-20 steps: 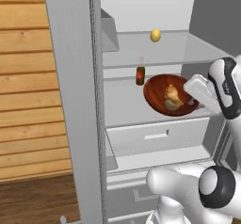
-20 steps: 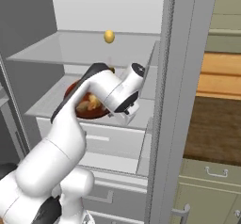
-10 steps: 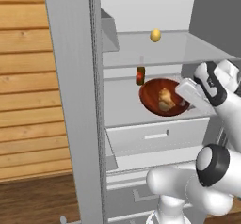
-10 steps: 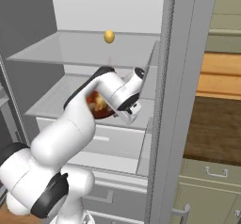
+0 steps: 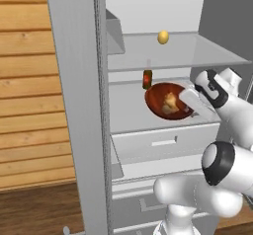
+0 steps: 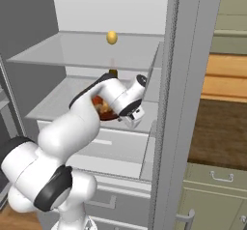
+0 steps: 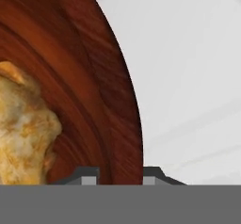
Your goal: Pick the chicken drumstick and sweet potato from their plates and place them in the bowl. Then put the bowl in the fridge.
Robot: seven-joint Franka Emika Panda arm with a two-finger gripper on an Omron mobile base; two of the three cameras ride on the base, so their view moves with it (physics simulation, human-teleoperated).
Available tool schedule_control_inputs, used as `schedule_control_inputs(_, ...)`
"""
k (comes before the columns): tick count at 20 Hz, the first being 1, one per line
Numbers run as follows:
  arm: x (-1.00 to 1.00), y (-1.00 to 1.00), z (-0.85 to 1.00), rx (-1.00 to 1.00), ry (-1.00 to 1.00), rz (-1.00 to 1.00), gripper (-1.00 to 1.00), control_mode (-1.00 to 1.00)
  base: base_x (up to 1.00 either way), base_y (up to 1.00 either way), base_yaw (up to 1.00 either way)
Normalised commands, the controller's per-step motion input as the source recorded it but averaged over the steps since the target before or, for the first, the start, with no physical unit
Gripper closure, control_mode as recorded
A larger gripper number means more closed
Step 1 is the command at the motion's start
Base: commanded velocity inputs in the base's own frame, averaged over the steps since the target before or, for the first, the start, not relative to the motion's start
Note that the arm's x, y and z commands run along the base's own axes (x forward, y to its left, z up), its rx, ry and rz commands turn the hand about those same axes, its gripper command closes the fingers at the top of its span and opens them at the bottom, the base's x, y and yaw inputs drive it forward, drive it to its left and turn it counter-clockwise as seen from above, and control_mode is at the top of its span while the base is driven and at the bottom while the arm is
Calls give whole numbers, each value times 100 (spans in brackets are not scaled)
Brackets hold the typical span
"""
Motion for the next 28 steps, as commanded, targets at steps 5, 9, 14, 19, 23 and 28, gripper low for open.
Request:
schedule_control_inputs(5,26,10,-15,0,-1,-7,-100,-100,0,0,0)
schedule_control_inputs(9,-16,6,1,0,-24,-3,-100,-100,0,0,0)
schedule_control_inputs(14,-37,26,15,0,-31,-2,-100,-100,0,0,0)
schedule_control_inputs(19,-52,50,70,-3,-8,-1,-100,-100,0,0,0)
schedule_control_inputs(23,-91,30,100,-4,-1,0,-100,-100,0,0,0)
schedule_control_inputs(28,-95,34,83,-19,0,1,-100,-100,0,0,0)
